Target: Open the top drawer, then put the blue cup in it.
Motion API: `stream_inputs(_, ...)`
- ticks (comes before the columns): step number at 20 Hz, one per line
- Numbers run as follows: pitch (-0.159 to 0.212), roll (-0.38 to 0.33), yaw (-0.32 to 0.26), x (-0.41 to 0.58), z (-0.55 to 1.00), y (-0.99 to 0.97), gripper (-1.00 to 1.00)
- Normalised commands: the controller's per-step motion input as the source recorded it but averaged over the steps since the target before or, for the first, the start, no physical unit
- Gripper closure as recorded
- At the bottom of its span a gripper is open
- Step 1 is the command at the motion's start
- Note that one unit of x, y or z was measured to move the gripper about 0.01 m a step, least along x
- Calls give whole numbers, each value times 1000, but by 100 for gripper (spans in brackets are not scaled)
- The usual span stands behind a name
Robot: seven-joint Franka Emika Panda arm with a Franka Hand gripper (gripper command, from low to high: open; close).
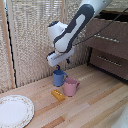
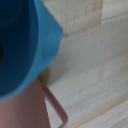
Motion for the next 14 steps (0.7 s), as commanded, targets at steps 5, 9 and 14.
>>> stream_inputs(5, 215, 18, -114, 89, -383, -53, -100)
stream_inputs(9, 87, 5, -5, 110, -484, -54, -100)
stream_inputs(14, 9, 116, 98, 33, -456, -31, 100)
